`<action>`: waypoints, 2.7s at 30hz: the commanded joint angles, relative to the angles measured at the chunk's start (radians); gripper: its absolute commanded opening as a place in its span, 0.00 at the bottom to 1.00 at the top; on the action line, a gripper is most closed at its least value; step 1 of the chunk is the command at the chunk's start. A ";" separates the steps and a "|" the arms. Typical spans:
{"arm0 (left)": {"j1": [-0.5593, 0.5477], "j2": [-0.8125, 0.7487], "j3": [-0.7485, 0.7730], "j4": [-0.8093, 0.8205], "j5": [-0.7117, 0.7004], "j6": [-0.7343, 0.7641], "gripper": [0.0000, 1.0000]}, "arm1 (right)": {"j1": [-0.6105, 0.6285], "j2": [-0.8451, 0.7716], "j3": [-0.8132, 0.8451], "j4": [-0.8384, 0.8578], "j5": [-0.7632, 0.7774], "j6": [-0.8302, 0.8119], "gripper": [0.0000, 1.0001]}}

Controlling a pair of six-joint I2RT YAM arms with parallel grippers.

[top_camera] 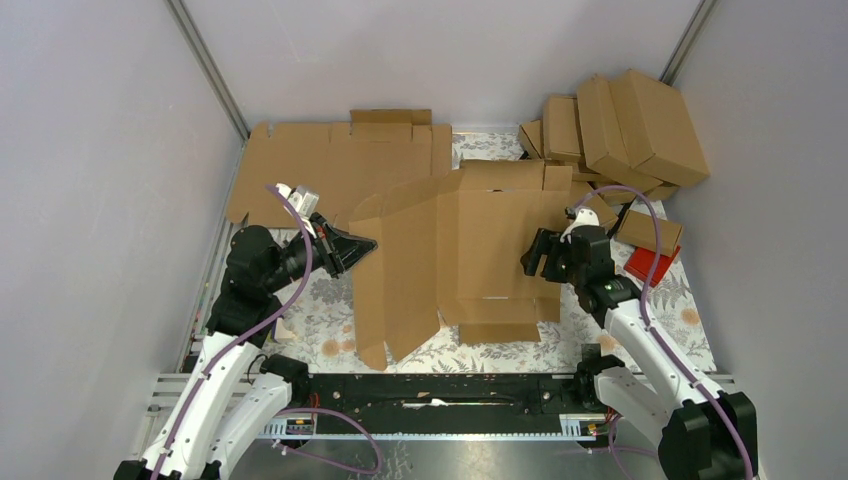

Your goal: Fold the paper box

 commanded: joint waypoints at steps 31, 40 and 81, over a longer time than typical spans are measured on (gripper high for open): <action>-0.002 0.060 0.204 -0.220 -0.190 0.237 0.00 | -0.022 -0.041 0.065 -0.017 0.041 -0.004 1.00; -0.003 0.052 0.233 -0.273 -0.229 0.322 0.00 | -0.028 0.030 0.083 -0.014 -0.017 -0.037 1.00; -0.002 0.019 0.111 -0.032 -0.059 0.113 0.00 | 0.100 0.095 0.002 0.277 -0.420 0.022 0.69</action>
